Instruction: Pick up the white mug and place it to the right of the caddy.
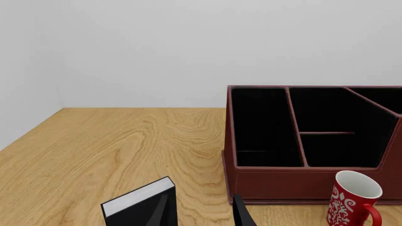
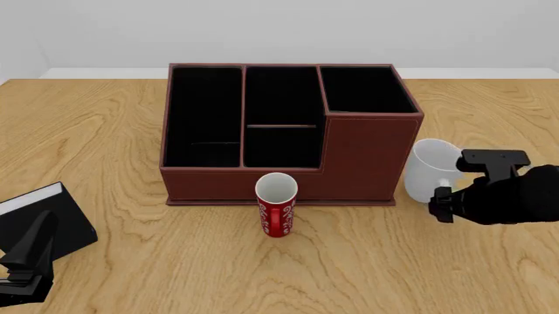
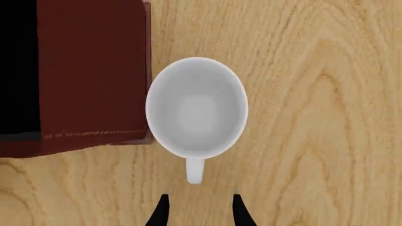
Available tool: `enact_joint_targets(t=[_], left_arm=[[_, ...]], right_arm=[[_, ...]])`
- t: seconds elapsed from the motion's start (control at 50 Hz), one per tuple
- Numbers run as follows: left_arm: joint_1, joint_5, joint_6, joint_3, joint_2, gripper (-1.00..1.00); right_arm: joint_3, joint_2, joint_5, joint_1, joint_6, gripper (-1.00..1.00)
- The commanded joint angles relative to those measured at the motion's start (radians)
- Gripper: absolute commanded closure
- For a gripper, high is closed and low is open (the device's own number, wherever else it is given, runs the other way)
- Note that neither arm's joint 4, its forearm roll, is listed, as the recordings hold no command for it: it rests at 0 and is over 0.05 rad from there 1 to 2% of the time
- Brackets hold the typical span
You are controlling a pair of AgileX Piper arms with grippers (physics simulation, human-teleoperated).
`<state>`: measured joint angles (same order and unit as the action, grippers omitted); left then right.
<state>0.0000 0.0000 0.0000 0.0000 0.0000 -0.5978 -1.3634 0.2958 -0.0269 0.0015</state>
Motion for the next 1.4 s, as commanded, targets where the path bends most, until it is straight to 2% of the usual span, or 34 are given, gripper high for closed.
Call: enact_joint_targets(t=[0.02, 0.94, 1.22, 1.4], left_arm=[[0.0, 0.0, 0.0, 0.0, 0.0, -1.0], [0.0, 0.0, 0.0, 0.0, 0.0, -1.0], [0.0, 0.0, 0.0, 0.0, 0.0, -1.0], [0.0, 0.0, 0.0, 0.0, 0.0, -1.0]], right_arm=[[0.016, 0.053, 0.014, 0.009, 0.002, -1.0], [0.029, 0.193, 0.088, 0.015, -0.023, -1.0], [0.059, 0.212, 0.068, 0.036, -0.017, -1.0], [0.042, 0.278, 0.122, 0.037, -0.025, -1.0]])
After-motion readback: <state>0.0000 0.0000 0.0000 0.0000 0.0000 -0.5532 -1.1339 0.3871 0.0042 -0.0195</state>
